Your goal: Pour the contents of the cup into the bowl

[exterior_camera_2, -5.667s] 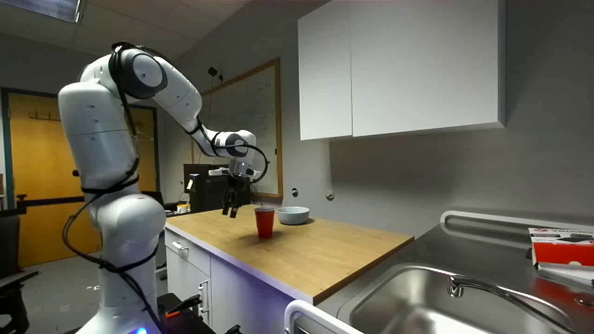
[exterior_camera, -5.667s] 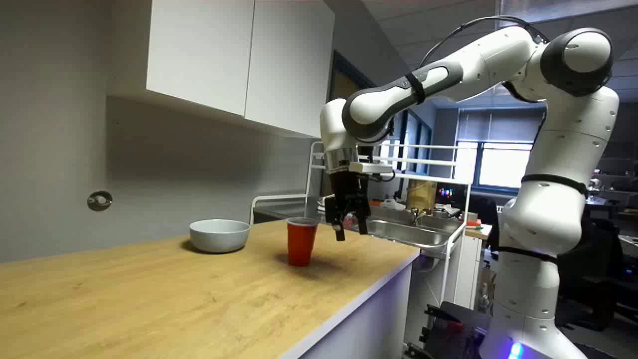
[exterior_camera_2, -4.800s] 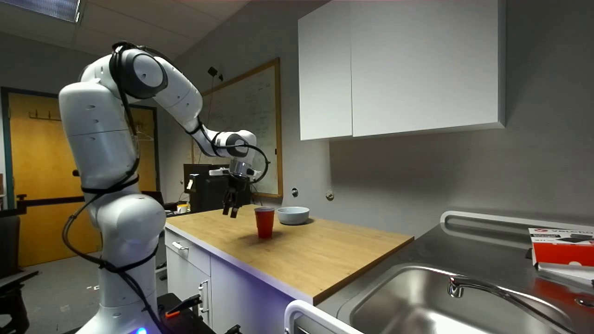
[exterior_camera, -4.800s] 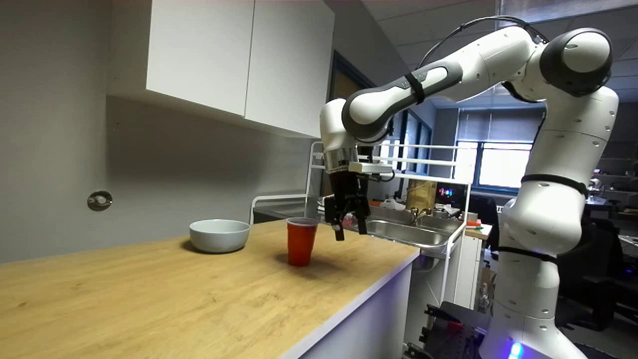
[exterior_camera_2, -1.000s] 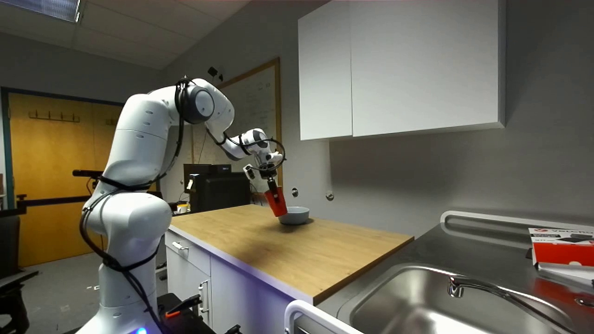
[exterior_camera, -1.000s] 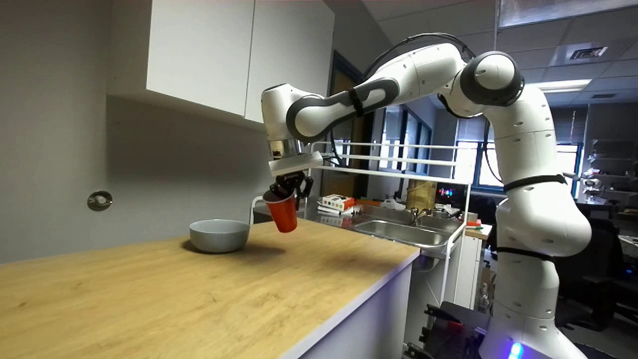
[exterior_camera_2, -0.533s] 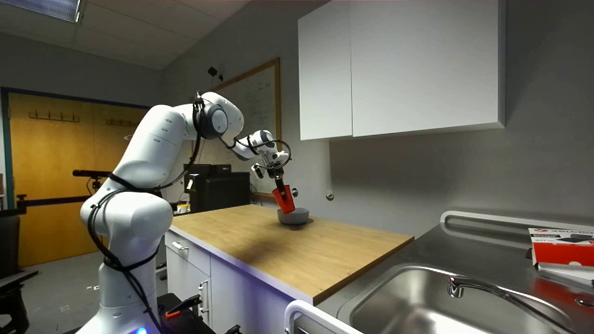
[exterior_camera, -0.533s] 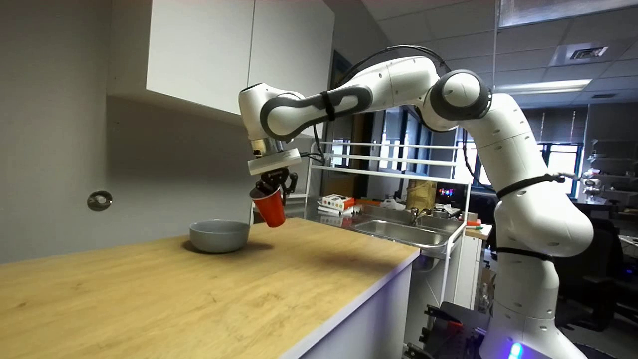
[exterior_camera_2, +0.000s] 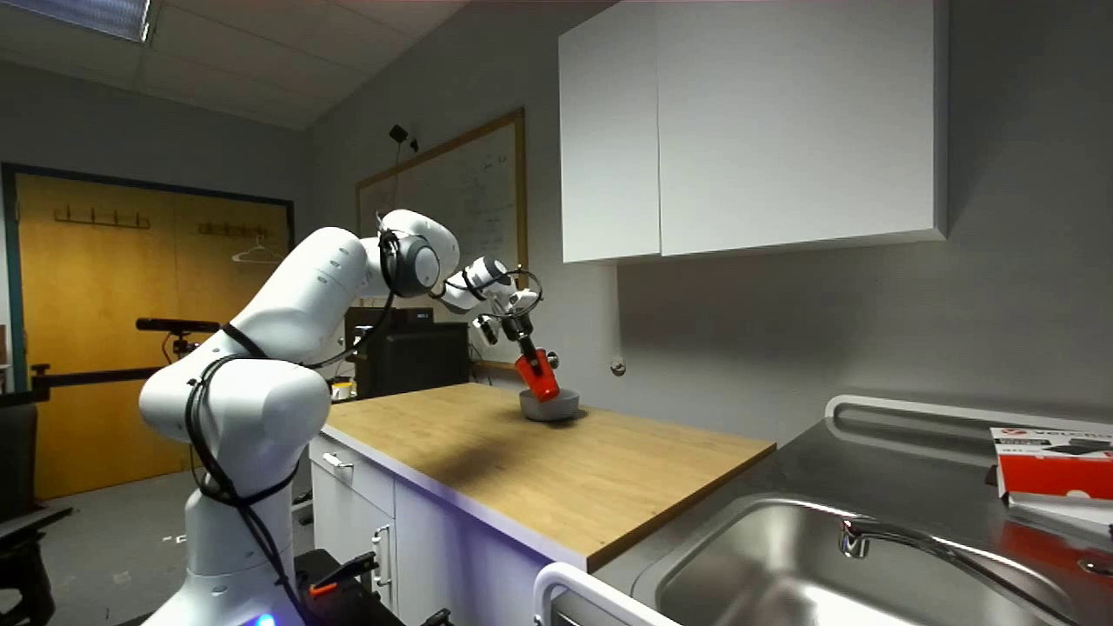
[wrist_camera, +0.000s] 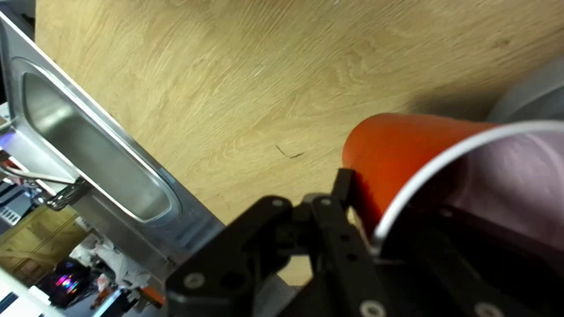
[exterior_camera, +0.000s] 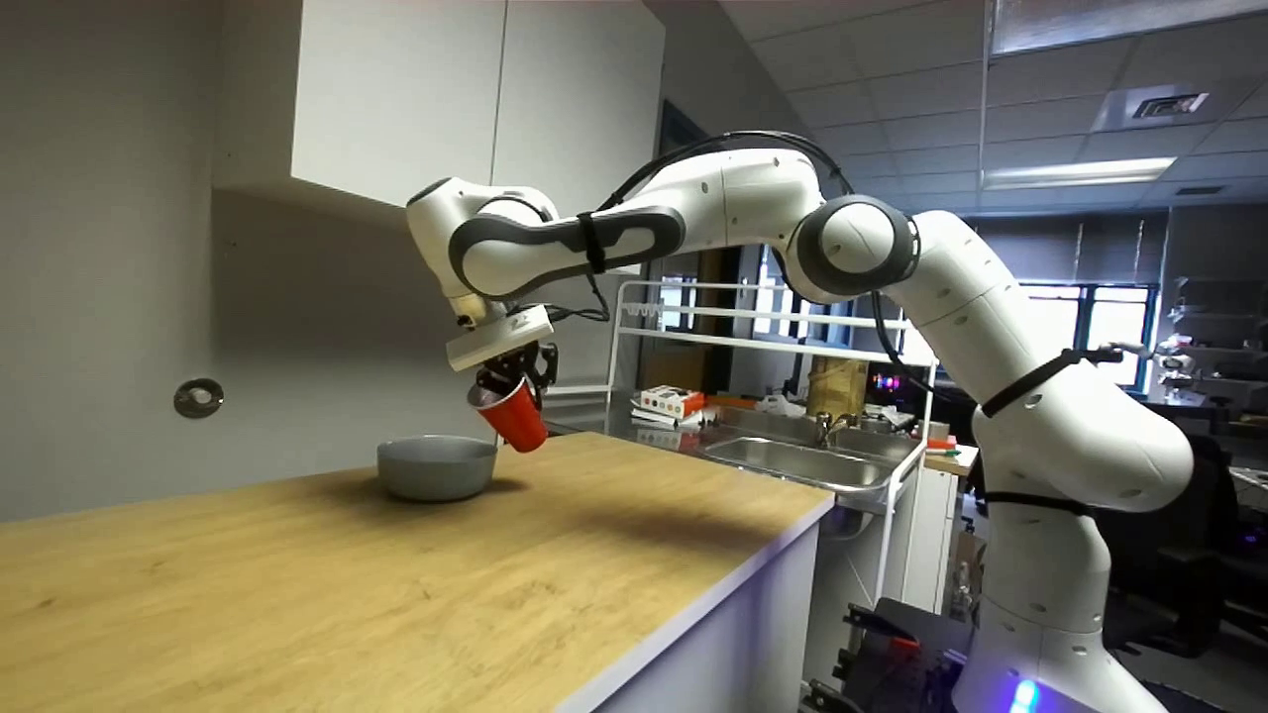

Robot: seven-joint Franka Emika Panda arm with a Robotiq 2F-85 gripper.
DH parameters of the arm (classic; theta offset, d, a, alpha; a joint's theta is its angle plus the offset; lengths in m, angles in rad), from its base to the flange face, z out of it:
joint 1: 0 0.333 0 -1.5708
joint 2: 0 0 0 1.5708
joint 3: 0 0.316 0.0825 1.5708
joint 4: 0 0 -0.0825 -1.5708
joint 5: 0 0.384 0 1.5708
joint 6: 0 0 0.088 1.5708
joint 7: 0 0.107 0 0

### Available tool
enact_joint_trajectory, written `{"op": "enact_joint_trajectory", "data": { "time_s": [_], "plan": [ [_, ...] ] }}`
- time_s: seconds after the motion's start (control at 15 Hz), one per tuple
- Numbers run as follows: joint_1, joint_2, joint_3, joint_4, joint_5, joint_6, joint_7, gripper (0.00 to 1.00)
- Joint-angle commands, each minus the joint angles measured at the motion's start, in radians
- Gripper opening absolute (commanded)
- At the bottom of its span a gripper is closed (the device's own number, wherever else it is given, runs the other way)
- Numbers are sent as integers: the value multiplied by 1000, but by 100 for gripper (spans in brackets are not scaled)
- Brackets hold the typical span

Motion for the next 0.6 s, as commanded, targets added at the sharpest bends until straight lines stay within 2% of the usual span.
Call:
{"op": "enact_joint_trajectory", "data": {
  "time_s": [0.0,0.2,0.27,0.53],
  "plan": [
    [73,151,-50,240,-88,-135,-19,4],
    [113,237,-80,358,-151,-211,-33,4],
    [113,224,-98,339,-177,-210,-48,4],
    [138,279,-139,390,-275,-226,-61,4]
  ]
}}
